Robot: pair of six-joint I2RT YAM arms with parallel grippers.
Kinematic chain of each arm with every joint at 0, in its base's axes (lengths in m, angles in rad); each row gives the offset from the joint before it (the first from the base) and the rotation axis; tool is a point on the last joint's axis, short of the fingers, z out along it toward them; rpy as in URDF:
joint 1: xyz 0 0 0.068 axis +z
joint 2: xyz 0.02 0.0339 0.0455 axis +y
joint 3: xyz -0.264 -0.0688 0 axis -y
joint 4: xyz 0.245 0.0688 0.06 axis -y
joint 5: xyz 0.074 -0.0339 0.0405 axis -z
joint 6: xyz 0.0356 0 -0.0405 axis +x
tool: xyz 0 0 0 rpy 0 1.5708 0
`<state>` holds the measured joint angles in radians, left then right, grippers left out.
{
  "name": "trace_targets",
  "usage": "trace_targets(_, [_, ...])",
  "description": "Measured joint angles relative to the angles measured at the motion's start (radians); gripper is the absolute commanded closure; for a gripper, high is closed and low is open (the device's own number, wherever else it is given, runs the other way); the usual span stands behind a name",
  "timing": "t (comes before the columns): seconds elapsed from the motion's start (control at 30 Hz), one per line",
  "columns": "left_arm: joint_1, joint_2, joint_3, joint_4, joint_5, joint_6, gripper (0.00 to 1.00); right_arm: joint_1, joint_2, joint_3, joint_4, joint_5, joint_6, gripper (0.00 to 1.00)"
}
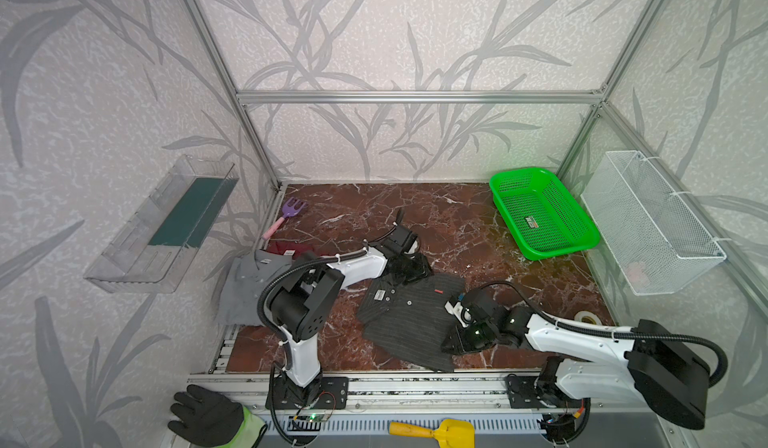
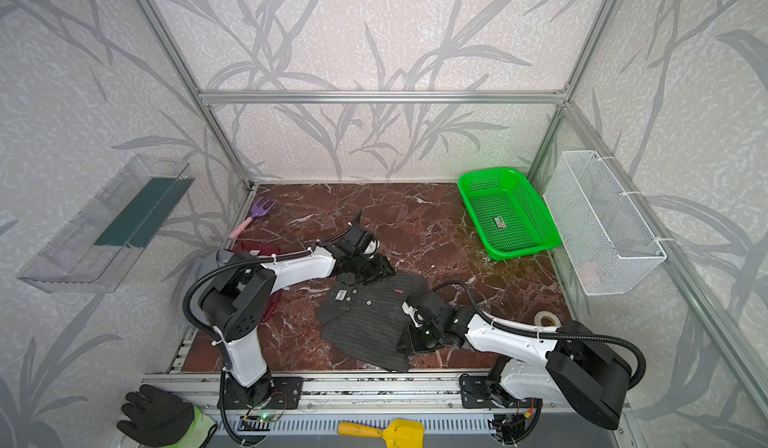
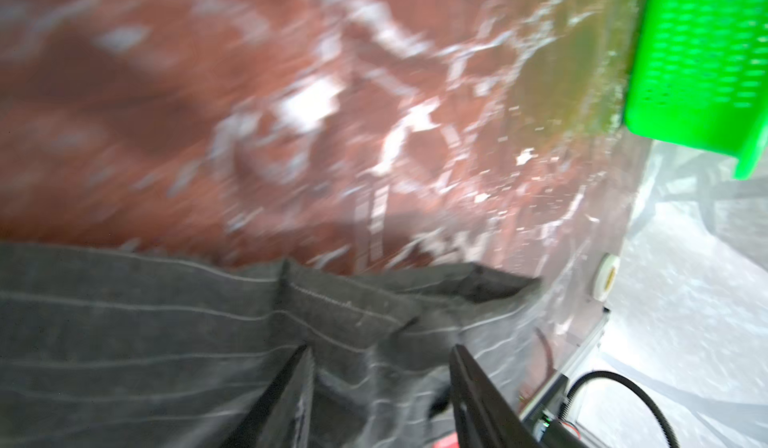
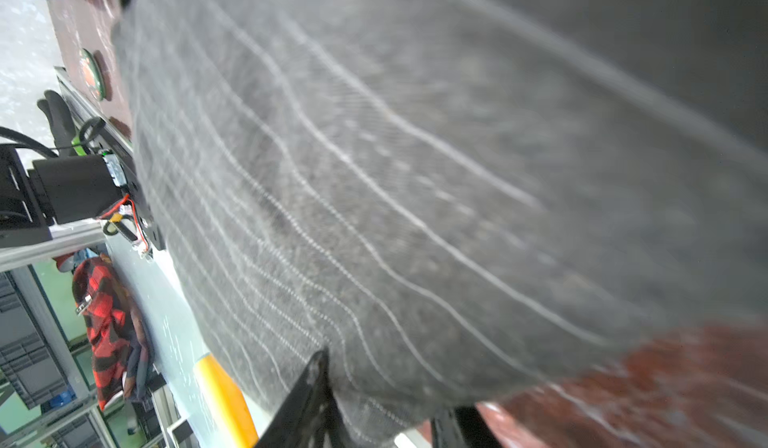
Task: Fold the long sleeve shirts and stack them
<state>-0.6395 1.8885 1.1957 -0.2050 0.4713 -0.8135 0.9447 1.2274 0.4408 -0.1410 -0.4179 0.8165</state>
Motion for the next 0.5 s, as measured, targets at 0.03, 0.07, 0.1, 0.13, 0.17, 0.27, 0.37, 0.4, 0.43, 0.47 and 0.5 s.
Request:
trace_targets(0.03, [-0.001, 0.018, 0.041, -0.011, 0.003, 0.012, 0.46, 0.021, 0.014, 0.001, 0.026, 0.014, 0.015, 0.6])
trace_targets(0.07, [-0.001, 0.04, 0.094, -0.029, 0.004, 0.031, 0.46, 0.04, 0.035, 0.007, 0.05, 0.026, 0.029, 0.6])
trace_targets(0.1, [-0.001, 0.055, 0.142, -0.052, 0.004, 0.051, 0.46, 0.054, 0.058, 0.018, 0.063, 0.039, 0.038, 0.6])
trace_targets(0.13, [-0.001, 0.065, 0.183, -0.079, -0.001, 0.072, 0.46, 0.063, 0.078, 0.031, 0.072, 0.045, 0.044, 0.59])
trace_targets(0.17, [-0.001, 0.071, 0.228, -0.11, -0.008, 0.097, 0.46, 0.078, 0.1, 0.047, 0.085, 0.052, 0.049, 0.58])
trace_targets(0.27, [0.0, 0.063, 0.334, -0.204, -0.05, 0.169, 0.45, 0.097, 0.125, 0.088, 0.101, 0.067, 0.047, 0.52])
trace_targets(0.37, [0.007, -0.01, 0.33, -0.269, -0.106, 0.208, 0.45, 0.101, 0.079, 0.142, 0.019, 0.085, 0.005, 0.47])
trace_targets(0.4, [0.011, -0.053, 0.301, -0.286, -0.124, 0.212, 0.45, 0.101, 0.043, 0.162, -0.03, 0.105, -0.015, 0.45])
trace_targets(0.43, [0.013, -0.09, 0.272, -0.3, -0.137, 0.212, 0.45, 0.1, 0.002, 0.179, -0.073, 0.126, -0.031, 0.42])
trace_targets(0.47, [0.013, -0.148, 0.225, -0.313, -0.153, 0.209, 0.45, 0.095, -0.049, 0.194, -0.111, 0.145, -0.056, 0.41])
trace_targets(0.5, [0.014, -0.196, 0.182, -0.323, -0.166, 0.205, 0.45, 0.08, -0.098, 0.209, -0.149, 0.158, -0.087, 0.4])
